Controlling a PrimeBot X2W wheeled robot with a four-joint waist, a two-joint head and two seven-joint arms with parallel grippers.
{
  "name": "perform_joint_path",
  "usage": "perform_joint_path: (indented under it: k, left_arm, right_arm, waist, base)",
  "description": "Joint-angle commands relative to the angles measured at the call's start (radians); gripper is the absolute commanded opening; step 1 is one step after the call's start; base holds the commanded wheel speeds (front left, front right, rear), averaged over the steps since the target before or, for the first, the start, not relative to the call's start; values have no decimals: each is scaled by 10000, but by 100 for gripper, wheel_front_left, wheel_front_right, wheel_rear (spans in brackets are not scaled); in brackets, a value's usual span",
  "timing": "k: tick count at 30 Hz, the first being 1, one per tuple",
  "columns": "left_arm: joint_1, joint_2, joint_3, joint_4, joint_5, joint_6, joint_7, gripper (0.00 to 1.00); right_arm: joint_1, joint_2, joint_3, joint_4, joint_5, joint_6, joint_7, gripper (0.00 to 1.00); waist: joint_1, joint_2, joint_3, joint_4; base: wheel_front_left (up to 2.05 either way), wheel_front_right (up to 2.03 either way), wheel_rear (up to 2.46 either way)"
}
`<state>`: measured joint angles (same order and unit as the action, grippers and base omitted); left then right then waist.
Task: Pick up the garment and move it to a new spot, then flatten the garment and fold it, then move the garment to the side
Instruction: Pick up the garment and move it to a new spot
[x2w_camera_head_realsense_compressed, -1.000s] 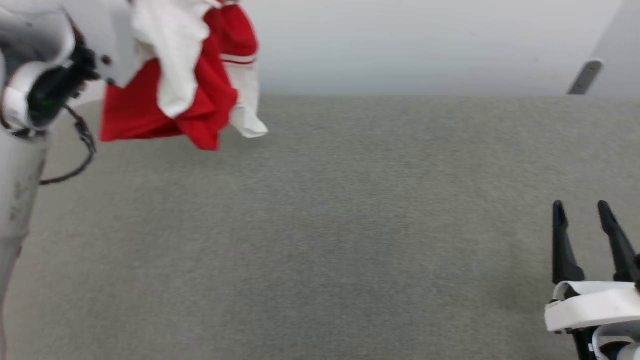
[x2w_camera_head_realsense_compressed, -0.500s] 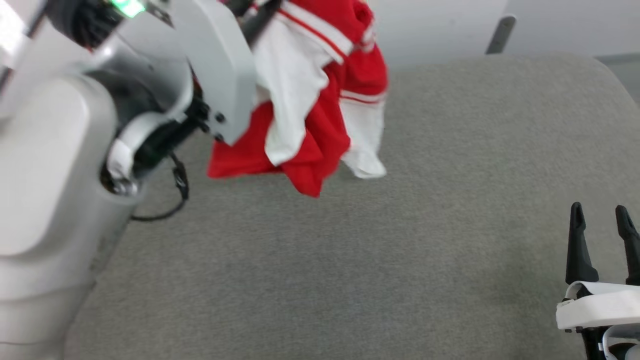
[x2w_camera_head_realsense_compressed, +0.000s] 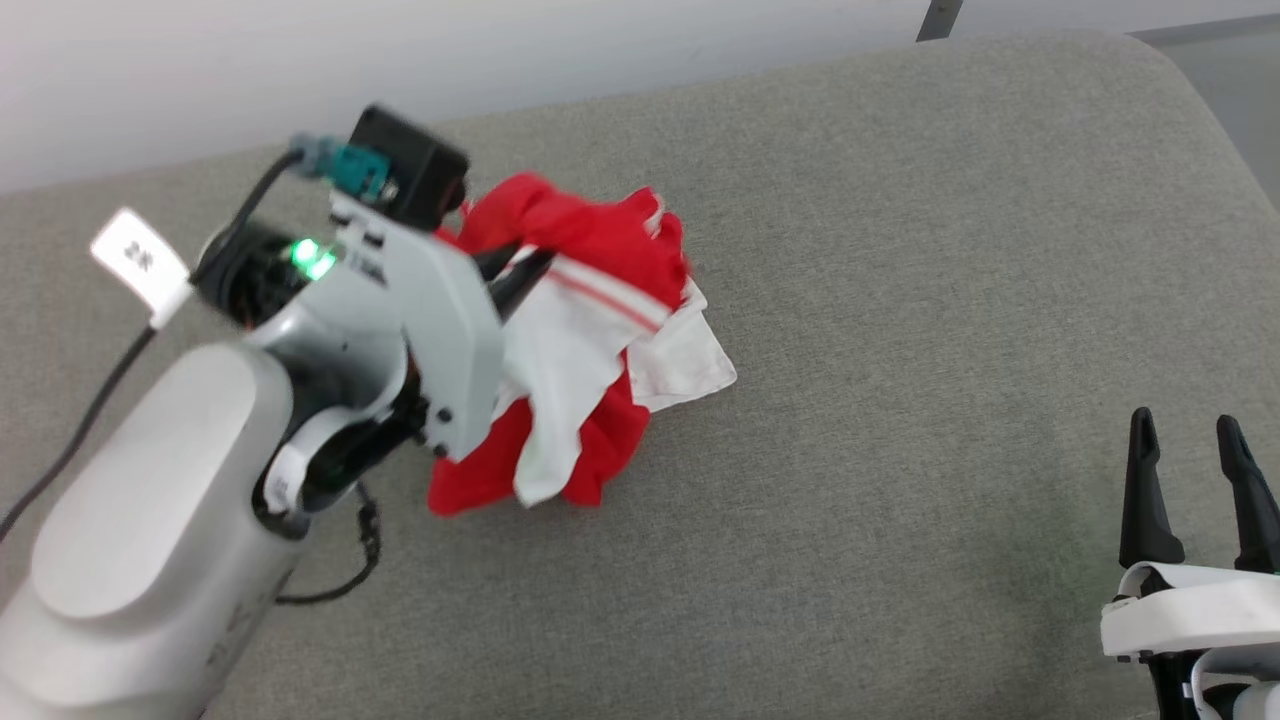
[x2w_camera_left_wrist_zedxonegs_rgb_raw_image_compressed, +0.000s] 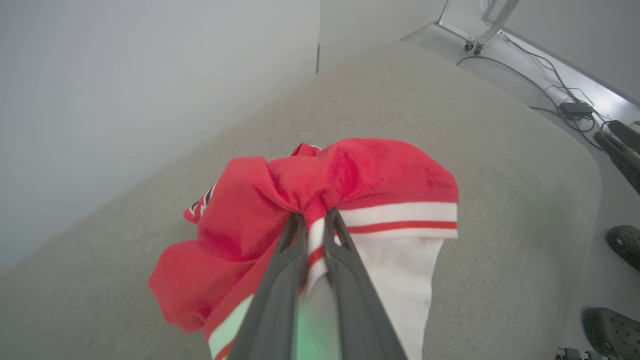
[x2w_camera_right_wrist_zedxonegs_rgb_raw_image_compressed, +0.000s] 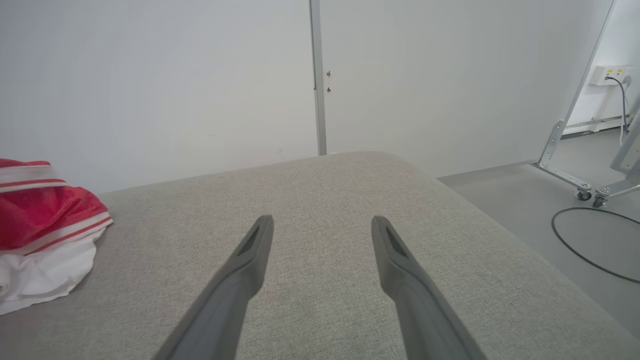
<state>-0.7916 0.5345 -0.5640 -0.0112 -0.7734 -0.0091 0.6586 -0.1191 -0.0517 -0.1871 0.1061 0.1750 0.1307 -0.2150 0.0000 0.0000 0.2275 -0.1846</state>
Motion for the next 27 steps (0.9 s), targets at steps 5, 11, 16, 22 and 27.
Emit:
perform_joint_path:
  k: [5,11,16,22,27]
  left_arm:
    - [779,225,-63,680,-152,-152,-226,0]
    - [1278,108,-417,1852,-51,-354,-493,0]
    - [1371,-107,-780,2846,241,-525,-804,0]
    - [1221,-461,-1336,4062,709,-718,-1182,0]
    - [1005,-770,-1413,4772,573,-911,-1597,0]
  right_arm:
    - [-150,24,120,159,78,1,-123,100]
    - [-154,25,215,224,51,1,-154,100]
    - [-216,21,285,206,0,1,-135,100]
    - [-303,24,396,225,28,1,-120,100]
    - [-297,21,521,231,16,1,-115,100]
  waist:
    - [0,0,28,68]
    - [0,0,-46,163]
    - [0,0,-67,224]
    - [0,0,-82,275]
    - [0,0,-148,360]
  base:
    - [0,0,0]
    - [0,0,0]
    - [0,0,0]
    - [0,0,0]
    - [0,0,0]
